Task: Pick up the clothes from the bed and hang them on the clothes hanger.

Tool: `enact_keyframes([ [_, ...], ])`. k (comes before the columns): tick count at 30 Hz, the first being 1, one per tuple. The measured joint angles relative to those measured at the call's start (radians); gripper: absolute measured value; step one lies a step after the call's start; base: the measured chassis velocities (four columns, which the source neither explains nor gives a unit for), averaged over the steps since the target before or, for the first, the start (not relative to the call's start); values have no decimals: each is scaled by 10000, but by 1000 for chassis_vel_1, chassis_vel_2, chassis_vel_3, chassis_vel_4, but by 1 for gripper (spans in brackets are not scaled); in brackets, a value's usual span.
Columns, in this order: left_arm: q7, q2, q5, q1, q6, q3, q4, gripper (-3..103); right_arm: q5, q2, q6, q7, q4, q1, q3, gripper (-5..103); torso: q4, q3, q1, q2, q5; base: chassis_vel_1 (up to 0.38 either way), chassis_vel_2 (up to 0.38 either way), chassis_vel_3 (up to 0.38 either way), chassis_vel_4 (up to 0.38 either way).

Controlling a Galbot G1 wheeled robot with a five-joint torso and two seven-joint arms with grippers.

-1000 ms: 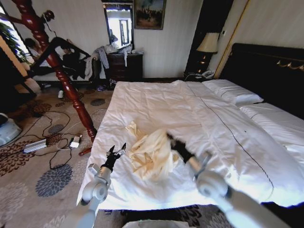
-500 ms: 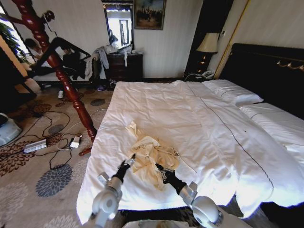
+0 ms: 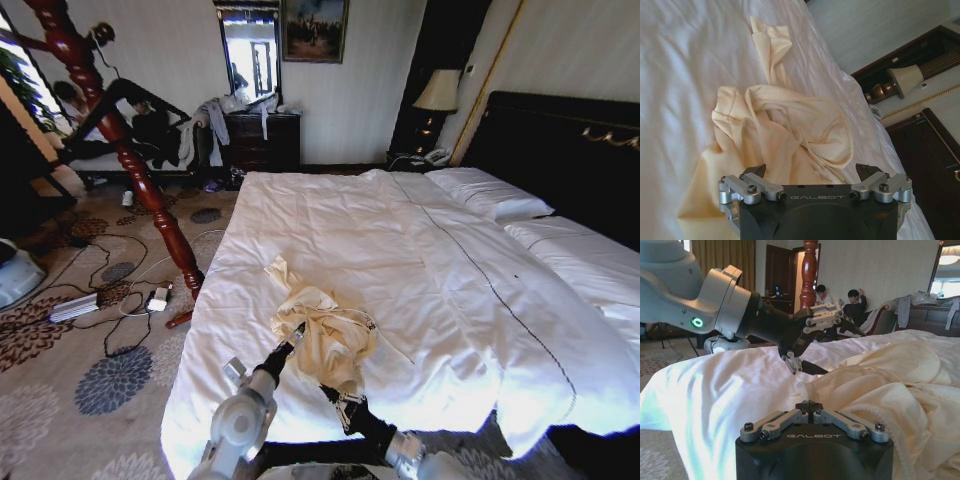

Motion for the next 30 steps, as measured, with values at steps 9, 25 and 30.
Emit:
enact_keyframes([
  [9,-102,34,-13,-477,55,67,472,92,397,-61,9,22,-111,462,-124,0,-1,0,0,0,0,0,0,0,0],
  [25,-285,77,-450,-1058,311,18,1088,32,666,-154,-5,44,131,520,-113,0,-2,0,1,0,-1,0,0,0,0],
  [30,-295,81,-472,-1100,347,16,1166,16,666,-147,-1,44,183,488,-92,0,-1,0,2,-1,-1,0,0,0,0],
])
